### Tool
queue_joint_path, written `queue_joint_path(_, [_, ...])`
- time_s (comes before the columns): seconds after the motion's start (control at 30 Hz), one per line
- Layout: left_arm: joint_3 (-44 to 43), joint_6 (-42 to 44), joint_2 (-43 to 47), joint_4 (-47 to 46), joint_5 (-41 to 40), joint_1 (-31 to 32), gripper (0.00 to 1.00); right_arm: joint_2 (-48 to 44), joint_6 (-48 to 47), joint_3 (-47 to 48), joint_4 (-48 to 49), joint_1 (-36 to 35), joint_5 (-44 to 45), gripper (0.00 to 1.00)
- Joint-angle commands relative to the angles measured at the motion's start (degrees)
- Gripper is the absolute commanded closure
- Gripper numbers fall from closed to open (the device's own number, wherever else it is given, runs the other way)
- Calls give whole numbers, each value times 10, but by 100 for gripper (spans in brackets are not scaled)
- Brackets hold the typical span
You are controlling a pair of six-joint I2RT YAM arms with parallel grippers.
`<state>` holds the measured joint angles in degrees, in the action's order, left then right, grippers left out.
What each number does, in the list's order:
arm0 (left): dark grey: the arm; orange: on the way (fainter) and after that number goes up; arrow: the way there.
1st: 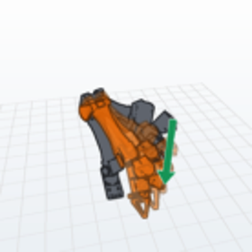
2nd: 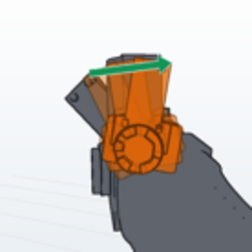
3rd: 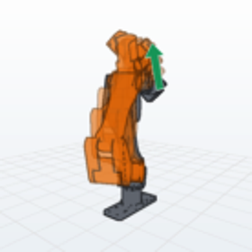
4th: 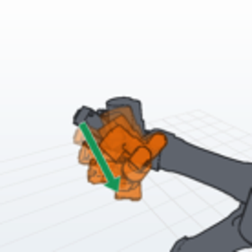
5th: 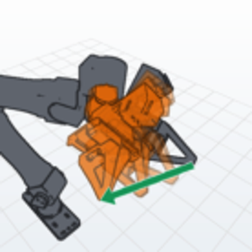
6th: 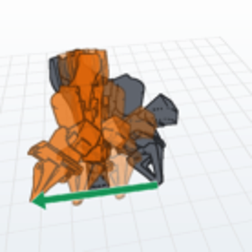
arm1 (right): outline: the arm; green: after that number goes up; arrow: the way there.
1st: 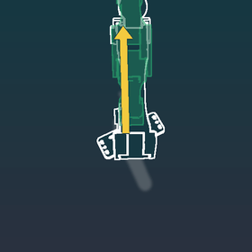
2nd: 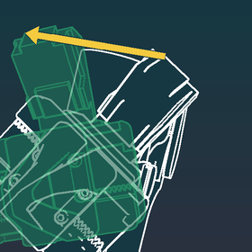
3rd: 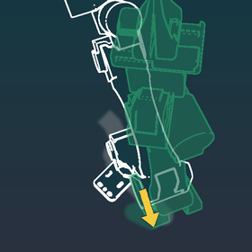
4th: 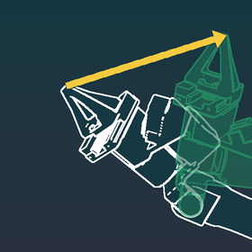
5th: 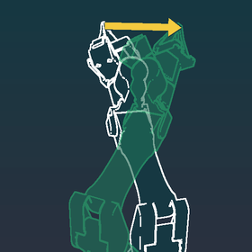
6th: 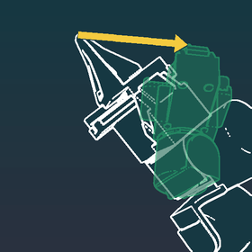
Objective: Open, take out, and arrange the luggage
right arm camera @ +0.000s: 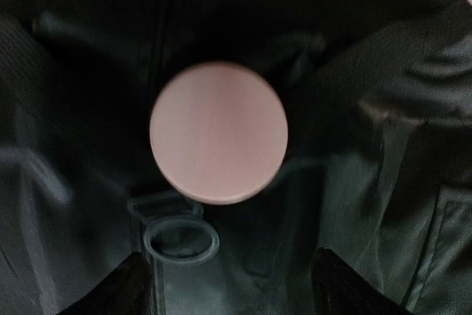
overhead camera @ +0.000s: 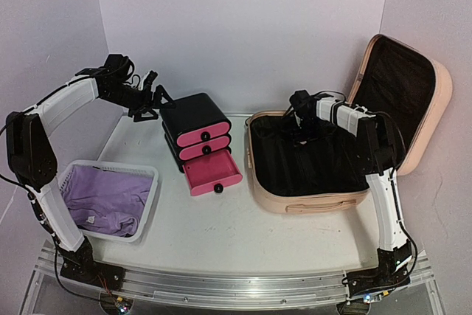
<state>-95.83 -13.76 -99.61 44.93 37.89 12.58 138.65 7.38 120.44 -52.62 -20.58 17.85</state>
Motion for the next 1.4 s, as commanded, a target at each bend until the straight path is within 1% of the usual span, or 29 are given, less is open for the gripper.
queue_joint_path(0.0, [2,-2,6,-19,11,-3,2,17,-8,41,47,6,13,28])
queue_joint_path(0.1, [2,-2,5,-19,11,-3,2,34,-6,61,52,10,-4,28])
queue_joint_path(0.23, [2,-2,4,-20,11,-3,2,58,-6,91,54,11,-5,28])
queue_joint_path(0.47, [3,-1,4,-19,10,-3,2,90,-19,126,62,14,15,28])
queue_joint_path(0.7, [2,-1,3,-19,10,-3,2,111,-36,146,65,14,23,30])
queue_joint_path(0.87, [2,-1,4,-19,10,-3,2,102,-39,132,64,14,38,36])
queue_joint_path(1.07, [2,-3,4,-20,12,-3,2,64,-37,121,62,14,29,50])
queue_joint_path(1.17, [3,-3,4,-20,12,-3,2,25,-26,107,61,14,12,54])
queue_joint_path(1.2, [3,-3,4,-20,12,-3,2,7,-16,98,63,14,5,57])
queue_joint_path(1.27, [3,-3,3,-20,11,-3,2,-31,-4,63,74,14,-9,61])
queue_joint_path(1.37, [3,-4,3,-20,14,-3,2,-79,16,8,101,14,-30,63])
